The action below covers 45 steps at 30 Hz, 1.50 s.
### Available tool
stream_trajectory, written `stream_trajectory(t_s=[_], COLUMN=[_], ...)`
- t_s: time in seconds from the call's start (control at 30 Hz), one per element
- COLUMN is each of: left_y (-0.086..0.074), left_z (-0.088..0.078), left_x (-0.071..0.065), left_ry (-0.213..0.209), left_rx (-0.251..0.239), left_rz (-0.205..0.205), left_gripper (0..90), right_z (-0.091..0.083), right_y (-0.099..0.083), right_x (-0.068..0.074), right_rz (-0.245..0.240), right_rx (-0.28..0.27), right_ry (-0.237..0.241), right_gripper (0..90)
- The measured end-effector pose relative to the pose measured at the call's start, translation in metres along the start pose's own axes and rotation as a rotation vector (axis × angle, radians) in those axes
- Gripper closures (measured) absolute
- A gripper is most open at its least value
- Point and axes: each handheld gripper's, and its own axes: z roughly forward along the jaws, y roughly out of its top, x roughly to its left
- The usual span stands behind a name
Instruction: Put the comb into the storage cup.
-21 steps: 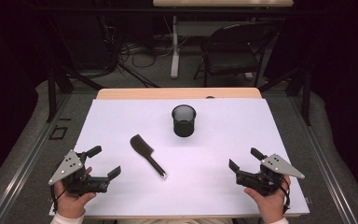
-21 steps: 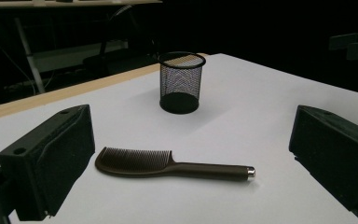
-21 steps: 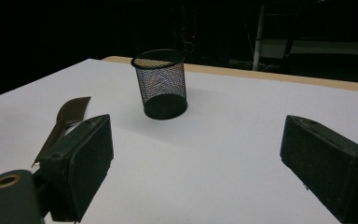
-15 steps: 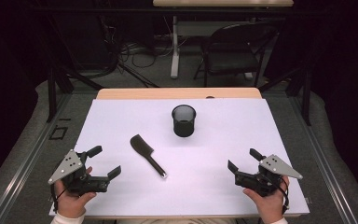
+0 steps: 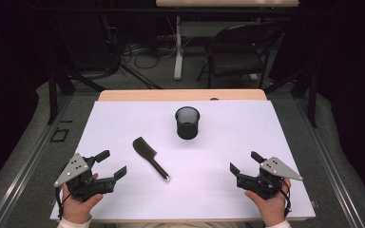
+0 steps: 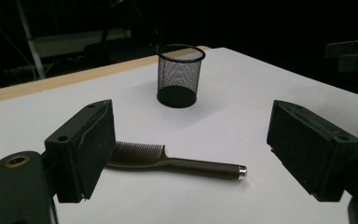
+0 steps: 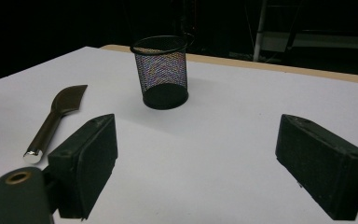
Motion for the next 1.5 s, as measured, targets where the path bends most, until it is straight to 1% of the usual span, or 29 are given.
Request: stream_trajectory(t_s=[0.07,0.1,0.17,0.2,0.23,0.3,0.33,0.43,0.53,0.6,0.63,0.67,0.7,0.73,0.8,0.83,0.93,0.97,1.0,1.07,1.1,1.17,1.2,1.23,1.3,1.33,1.37,1.43,1.5], left_y=[0.001,0.002,0.003,0.004,0.005,0.006,0.008,0.011,0.013,0.015,0.015,0.017,0.018,0.018,0.019,0.019,0.020,0.020,0.020,0.020,0.020,0.019,0.019,0.019,0.020,0.020,0.020,0.021,0.022], left_z=[0.001,0.005,0.009,0.011,0.013,0.015,0.019,0.025,0.032,0.038,0.038,0.043,0.047,0.050,0.056,0.059,0.063,0.068,0.070,0.072,0.076,0.078,0.078,0.081,0.085,0.086,0.088,0.091,0.095], left_x=[-0.001,-0.001,-0.003,-0.003,-0.004,-0.005,-0.006,-0.010,-0.012,-0.013,-0.013,-0.014,-0.015,-0.016,-0.018,-0.020,-0.022,-0.023,-0.023,-0.023,-0.023,-0.023,-0.023,-0.022,-0.022,-0.022,-0.022,-0.023,-0.024], left_ry=[0.001,-0.001,-0.001,-0.007,-0.007,0.000,-0.002,0.006,0.013,-0.004,-0.004,-0.027,-0.040,-0.044,-0.051,-0.043,-0.041,-0.043,-0.043,-0.039,-0.051,-0.042,-0.042,-0.037,-0.027,-0.032,-0.026,-0.025,-0.024], left_rx=[0.008,0.032,0.044,0.056,0.062,0.067,0.074,0.079,0.102,0.128,0.128,0.152,0.168,0.180,0.205,0.213,0.226,0.243,0.249,0.251,0.260,0.265,0.265,0.270,0.277,0.280,0.278,0.282,0.285], left_rz=[-0.007,-0.017,-0.017,-0.019,-0.016,-0.016,-0.017,-0.010,-0.002,-0.011,-0.011,-0.010,-0.009,-0.010,0.003,0.010,0.015,0.016,0.017,0.011,-0.028,-0.054,-0.054,-0.073,-0.081,-0.081,-0.085,-0.075,-0.074], left_gripper=[15.4,16.2,17.2,18.1,21.2,24.1,26.6,29.9,34.2,36.3,36.3,36.8,37.3,39.2,41.2,41.4,45.4,46.5,47.5,49.5,49.8,53.9,55.4,55.6,56.1,56.7,56.7,58.5,59.5], right_z=[-0.001,-0.001,-0.002,-0.001,-0.001,-0.001,0.000,0.001,0.003,0.003,0.003,0.003,0.003,0.003,0.004,0.004,0.004,0.004,0.004,0.004,0.004,0.005,0.005,0.005,0.005,0.005,0.006,0.005,0.006], right_y=[0.000,0.000,0.000,0.000,0.000,0.000,-0.001,-0.001,-0.001,-0.001,-0.001,-0.001,-0.001,-0.002,-0.002,-0.002,-0.002,-0.002,-0.002,-0.002,-0.002,-0.003,-0.003,-0.003,-0.003,-0.003,-0.003,-0.003,-0.004], right_x=[0.000,0.000,0.001,0.001,0.001,0.001,0.001,0.001,0.001,0.001,0.001,0.001,0.001,0.001,0.001,0.000,0.000,0.000,0.000,-0.001,-0.001,-0.001,-0.001,-0.002,-0.002,-0.001,-0.002,-0.002,-0.003], right_rz=[0.002,0.004,0.003,0.005,0.001,0.000,-0.001,0.000,0.004,0.002,0.002,0.001,0.002,0.004,0.007,0.006,0.012,0.013,0.014,0.018,0.018,0.020,0.020,0.023,0.027,0.033,0.029,0.029,0.033], right_rx=[0.001,0.001,-0.003,-0.004,-0.003,0.005,0.007,0.012,0.014,0.016,0.016,0.014,0.015,0.016,0.020,0.023,0.024,0.025,0.025,0.028,0.029,0.025,0.025,0.031,0.029,0.035,0.032,0.039,0.036], right_ry=[-0.004,-0.002,-0.002,-0.002,-0.002,0.000,-0.001,0.001,0.005,0.005,0.005,0.006,0.005,0.007,0.008,0.009,0.011,0.012,0.012,0.013,0.013,0.017,0.017,0.022,0.024,0.024,0.024,0.027,0.029], right_gripper=[13.7,13.9,14.2,14.2,14.2,14.3,14.3,14.3,14.4,14.4,14.4,14.5,14.5,14.6,14.6,14.6,14.7,14.8,14.8,14.9,15.0,15.0,15.0,15.0,15.1,15.1,15.1,15.1,15.1])
